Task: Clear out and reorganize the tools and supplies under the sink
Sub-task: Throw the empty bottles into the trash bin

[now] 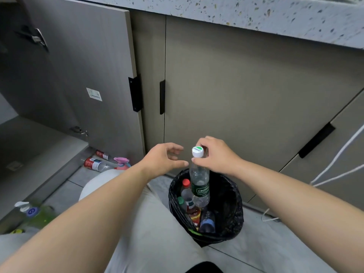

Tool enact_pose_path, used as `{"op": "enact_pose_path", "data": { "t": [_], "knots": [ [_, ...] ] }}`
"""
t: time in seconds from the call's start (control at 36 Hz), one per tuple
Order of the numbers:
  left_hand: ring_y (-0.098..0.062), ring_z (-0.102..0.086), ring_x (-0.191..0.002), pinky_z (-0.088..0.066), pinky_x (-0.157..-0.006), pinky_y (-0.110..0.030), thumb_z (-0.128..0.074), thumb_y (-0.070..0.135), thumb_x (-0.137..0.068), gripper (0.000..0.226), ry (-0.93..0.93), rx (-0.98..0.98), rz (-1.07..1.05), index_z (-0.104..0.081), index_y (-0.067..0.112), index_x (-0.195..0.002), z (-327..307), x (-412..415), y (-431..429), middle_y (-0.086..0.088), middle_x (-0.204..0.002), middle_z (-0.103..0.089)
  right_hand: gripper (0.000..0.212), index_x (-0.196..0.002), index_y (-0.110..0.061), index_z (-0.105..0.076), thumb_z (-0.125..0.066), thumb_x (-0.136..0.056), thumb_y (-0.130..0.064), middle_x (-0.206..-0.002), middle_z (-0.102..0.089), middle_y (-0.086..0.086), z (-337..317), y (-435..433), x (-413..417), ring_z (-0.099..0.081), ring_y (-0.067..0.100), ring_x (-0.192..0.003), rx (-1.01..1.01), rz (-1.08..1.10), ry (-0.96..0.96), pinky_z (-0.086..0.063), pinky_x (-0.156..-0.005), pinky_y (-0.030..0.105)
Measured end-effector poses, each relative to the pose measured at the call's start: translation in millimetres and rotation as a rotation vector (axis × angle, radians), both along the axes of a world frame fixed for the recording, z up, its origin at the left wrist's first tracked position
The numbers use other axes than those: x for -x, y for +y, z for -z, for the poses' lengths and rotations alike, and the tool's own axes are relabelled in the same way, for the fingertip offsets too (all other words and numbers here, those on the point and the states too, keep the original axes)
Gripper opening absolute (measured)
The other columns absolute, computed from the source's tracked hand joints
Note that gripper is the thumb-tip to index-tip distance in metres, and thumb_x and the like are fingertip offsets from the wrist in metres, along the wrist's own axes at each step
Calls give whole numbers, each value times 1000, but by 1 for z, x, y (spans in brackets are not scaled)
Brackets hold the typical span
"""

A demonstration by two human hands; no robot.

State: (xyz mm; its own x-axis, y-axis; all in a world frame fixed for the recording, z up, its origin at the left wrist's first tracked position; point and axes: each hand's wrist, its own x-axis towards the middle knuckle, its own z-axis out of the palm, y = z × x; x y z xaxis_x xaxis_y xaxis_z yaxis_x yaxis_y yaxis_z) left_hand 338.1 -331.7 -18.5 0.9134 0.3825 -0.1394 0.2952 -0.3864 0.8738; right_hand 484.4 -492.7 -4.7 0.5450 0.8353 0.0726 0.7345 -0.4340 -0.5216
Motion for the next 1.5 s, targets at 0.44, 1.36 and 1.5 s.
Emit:
{"op": "enact_pose_path", "data": {
  "t": [0.44, 1.36, 1.5],
  "knots": [
    [-6, -66, -93, -46, -81, -16, -72, 27, -92, 11, -3, -161, -120, -72, 25, -104, 23, -5, 12, 10, -96, -71, 13, -97, -24, -60, -61, -85, -20, -105, -54, 0, 145, -44, 26, -61, 25, -95, 429, 105, 135, -48, -77, 32],
    [-21, -59, -78, -43, -66, -28, -58, 17, -98, 20, 273, 121, -695, -69, 0, -98, 57, 159, 233, -10, -87, -63, 15, -102, -15, -70, -65, -88, -14, -93, -71, 0, 43, 303, 86, -66, 20, -87, 376, -494, 179, -52, -85, 29],
    [-20, -67, -94, -53, -77, -32, -58, 19, -101, 15, 232, 417, -880, -69, 10, -106, 114, 177, 273, -8, -105, -70, 18, -107, -9, -67, -66, -90, -12, -106, -68, 11, 123, 389, 116, -60, 17, -84, 551, -445, 326, -48, -71, 25]
  ]
}}
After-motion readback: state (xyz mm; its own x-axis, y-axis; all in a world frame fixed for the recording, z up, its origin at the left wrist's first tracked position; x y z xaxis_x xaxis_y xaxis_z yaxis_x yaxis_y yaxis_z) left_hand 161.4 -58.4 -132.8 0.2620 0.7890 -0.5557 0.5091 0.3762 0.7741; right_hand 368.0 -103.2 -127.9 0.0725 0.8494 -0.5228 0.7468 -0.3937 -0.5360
